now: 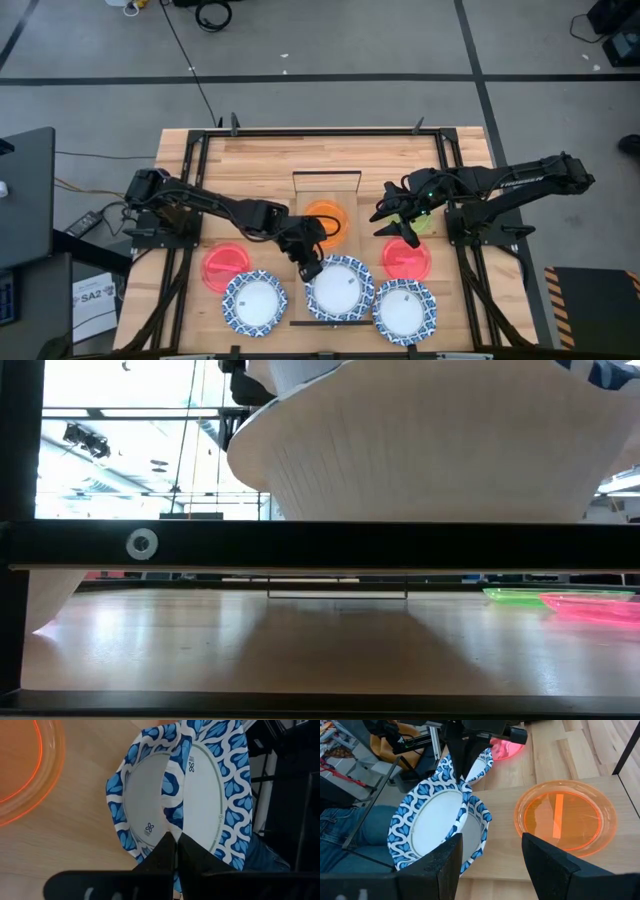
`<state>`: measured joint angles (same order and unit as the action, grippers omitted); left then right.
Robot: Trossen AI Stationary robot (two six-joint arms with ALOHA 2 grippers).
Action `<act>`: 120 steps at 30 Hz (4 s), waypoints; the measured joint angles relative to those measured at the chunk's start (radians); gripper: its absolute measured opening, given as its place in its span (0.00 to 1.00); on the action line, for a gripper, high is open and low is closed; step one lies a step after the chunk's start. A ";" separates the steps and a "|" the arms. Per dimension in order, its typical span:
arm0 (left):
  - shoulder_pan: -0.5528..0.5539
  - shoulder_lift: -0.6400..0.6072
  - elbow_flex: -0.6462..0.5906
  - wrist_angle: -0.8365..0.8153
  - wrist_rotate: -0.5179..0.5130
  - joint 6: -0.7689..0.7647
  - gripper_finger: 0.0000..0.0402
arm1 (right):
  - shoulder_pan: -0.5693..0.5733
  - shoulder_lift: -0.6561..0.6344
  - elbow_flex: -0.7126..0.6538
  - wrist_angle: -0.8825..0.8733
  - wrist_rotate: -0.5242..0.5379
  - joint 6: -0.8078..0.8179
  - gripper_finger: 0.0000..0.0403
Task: Place and stack plates onto a shelf
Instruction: Stack the blue patterned bowl on the blue patterned bowl on the shelf
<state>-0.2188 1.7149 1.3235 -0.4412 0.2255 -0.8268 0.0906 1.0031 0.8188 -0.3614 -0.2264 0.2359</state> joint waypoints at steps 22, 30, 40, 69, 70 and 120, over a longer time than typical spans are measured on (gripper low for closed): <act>-0.010 0.000 0.000 0.008 0.026 0.007 0.32 | 0.000 0.000 0.000 0.000 0.000 0.000 0.52; 0.006 0.000 0.000 -0.071 0.027 0.131 0.45 | 0.000 0.000 0.000 0.000 0.000 0.000 0.52; 0.064 -0.026 0.000 -0.175 0.025 0.192 0.46 | 0.000 0.000 0.000 -0.001 0.000 0.000 0.52; -0.052 -0.272 -0.200 -0.629 -0.148 0.222 0.46 | 0.000 0.000 0.000 -0.061 0.061 -0.003 0.52; -0.062 -0.272 -0.219 -0.601 -0.135 0.209 0.46 | 0.000 0.000 0.000 -0.061 0.061 -0.003 0.52; -0.218 -0.269 -0.579 -0.004 -0.117 0.097 0.39 | 0.000 0.000 0.000 -0.060 0.076 -0.003 0.52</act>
<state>-0.4366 1.4460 0.7448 -0.4449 0.1081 -0.7293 0.0903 1.0031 0.8192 -0.4212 -0.1507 0.2329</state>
